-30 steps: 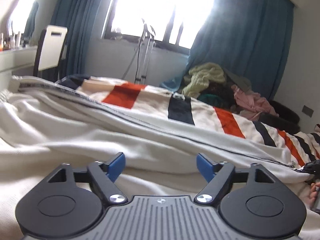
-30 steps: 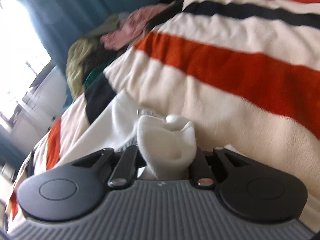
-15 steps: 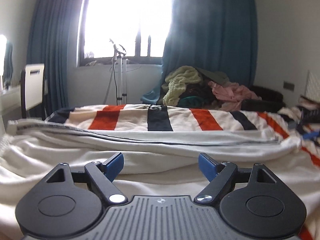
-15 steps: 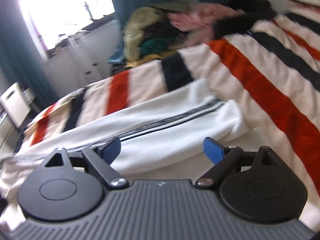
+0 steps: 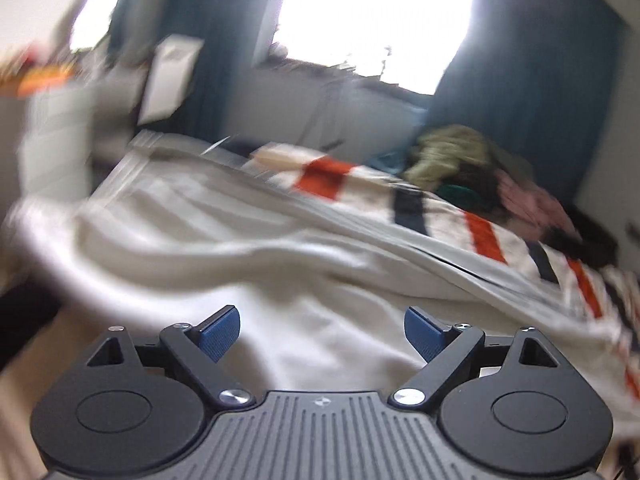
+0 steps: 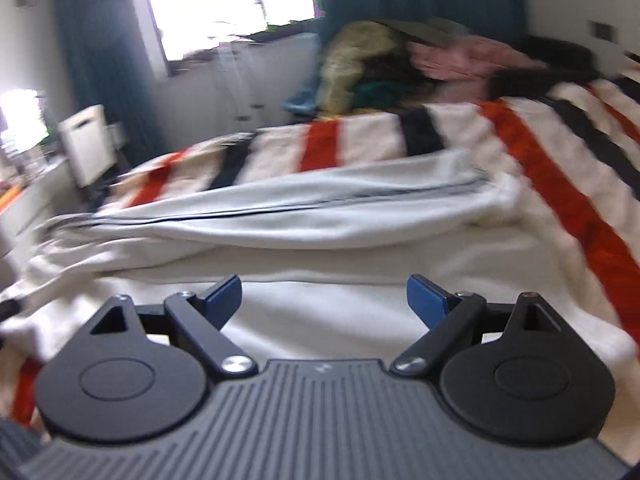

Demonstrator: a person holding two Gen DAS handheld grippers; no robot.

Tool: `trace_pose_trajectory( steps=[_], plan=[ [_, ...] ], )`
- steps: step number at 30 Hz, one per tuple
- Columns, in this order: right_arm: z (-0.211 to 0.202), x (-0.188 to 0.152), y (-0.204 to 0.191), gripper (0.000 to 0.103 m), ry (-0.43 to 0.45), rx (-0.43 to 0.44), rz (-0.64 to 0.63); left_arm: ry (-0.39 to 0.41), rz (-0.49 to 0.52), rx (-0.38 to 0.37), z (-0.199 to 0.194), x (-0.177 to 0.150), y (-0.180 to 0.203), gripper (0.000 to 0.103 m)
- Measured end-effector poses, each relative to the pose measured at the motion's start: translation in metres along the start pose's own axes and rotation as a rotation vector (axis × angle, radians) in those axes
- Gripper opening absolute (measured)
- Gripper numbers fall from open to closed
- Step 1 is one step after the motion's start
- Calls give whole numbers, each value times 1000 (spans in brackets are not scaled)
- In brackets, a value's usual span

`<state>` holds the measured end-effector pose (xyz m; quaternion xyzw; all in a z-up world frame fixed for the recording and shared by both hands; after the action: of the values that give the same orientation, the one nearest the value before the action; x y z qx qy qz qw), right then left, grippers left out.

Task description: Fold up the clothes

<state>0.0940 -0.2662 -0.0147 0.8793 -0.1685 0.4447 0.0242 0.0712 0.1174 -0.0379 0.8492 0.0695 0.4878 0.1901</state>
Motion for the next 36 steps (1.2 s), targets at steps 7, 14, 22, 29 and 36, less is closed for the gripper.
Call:
trace_pose_trajectory(
  steps=[7,14,22,29,36],
  plan=[
    [14,-9,101,91,-51,-389,316,55,-399,102,-39,52,-98,101],
    [-9,-31,170,91,-71,-376,737,55,-701,162,-47,46,-179,100],
    [-2,-95,226,91,-178,-373,1183,76,-844,72,-37,35,-197,90],
    [11,-106,216,91,-176,-183,1363,125,-845,66,-23,41,-200,73],
    [35,-97,203,74,-209,-116,1364,125,-782,88,12,42,-211,45]
  ],
)
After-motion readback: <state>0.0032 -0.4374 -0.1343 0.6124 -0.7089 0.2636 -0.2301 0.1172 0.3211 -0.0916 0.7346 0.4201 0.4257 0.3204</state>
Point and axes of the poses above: each gripper's, at about its wrist camera, not at the fingertips, and z roughly the way its jaws point, y to its right, x to its top, the point moved 8 cm from there along z, roughly the way its jaws point, and after that the axes turned 13 degrees about -x, right-handed, at the moved point
